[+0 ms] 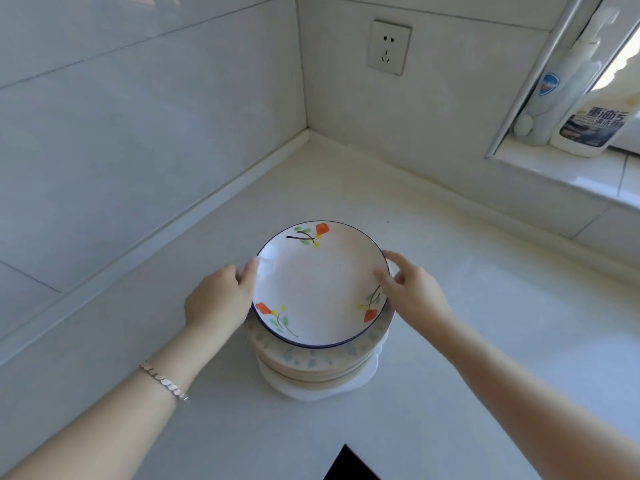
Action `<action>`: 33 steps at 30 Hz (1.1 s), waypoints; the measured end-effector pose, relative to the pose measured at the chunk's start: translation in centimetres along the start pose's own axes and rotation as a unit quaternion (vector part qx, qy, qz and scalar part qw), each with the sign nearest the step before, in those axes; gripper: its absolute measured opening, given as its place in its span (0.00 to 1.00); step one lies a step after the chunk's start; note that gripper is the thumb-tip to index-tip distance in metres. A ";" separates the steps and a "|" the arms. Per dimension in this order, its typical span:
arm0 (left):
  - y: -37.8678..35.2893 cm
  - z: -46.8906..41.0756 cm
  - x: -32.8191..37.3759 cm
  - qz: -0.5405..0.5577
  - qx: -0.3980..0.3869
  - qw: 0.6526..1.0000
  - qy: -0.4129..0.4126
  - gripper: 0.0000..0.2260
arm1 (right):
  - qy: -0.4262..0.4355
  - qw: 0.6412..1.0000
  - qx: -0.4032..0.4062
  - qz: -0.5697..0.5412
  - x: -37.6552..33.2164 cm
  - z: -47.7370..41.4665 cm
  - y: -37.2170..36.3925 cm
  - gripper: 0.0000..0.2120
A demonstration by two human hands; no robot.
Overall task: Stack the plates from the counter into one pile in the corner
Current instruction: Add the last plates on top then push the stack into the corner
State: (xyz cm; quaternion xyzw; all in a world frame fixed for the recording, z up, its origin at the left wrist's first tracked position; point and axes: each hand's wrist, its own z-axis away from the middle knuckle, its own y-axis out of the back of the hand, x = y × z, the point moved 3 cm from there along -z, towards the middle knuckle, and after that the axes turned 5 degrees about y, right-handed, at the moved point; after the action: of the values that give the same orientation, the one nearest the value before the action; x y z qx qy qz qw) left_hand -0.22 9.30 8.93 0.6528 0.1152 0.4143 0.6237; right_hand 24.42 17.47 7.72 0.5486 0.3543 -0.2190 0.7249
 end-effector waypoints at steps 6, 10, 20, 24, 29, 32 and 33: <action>-5.6 0.0 -6.7 0.369 -0.087 0.871 0.311 0.24 | -0.252 0.934 -0.008 -0.252 7.5 1.2 -2.3 0.25; -10.1 3.5 -8.7 0.472 -0.301 0.695 0.452 0.31 | -0.354 0.840 -0.128 -0.390 10.1 3.5 -7.1 0.33; -12.3 5.2 -7.9 0.584 -0.306 0.598 0.456 0.18 | -0.398 0.785 -0.077 -0.468 11.4 3.2 -9.4 0.38; -12.8 5.2 -8.1 0.593 -0.288 0.583 0.474 0.17 | -0.406 0.774 -0.062 -0.482 11.4 3.4 -9.6 0.37; -12.6 4.4 -7.7 0.578 -0.259 0.580 0.513 0.15 | -0.405 0.775 -0.075 -0.480 11.7 2.6 -9.6 0.27; -12.6 3.4 -7.0 0.575 -0.255 0.584 0.513 0.14 | -0.401 0.779 -0.078 -0.476 11.3 1.2 -9.3 0.25; -12.6 2.9 -6.8 0.576 -0.255 0.584 0.512 0.14 | -0.400 0.781 -0.078 -0.474 11.0 0.5 -9.2 0.25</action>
State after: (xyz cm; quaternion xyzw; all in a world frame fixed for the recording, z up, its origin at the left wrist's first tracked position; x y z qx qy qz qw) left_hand 2.11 5.18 -4.90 0.0765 -0.0949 0.9648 0.2331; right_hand 25.25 15.00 -6.44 0.1161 0.2641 -0.7061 0.6466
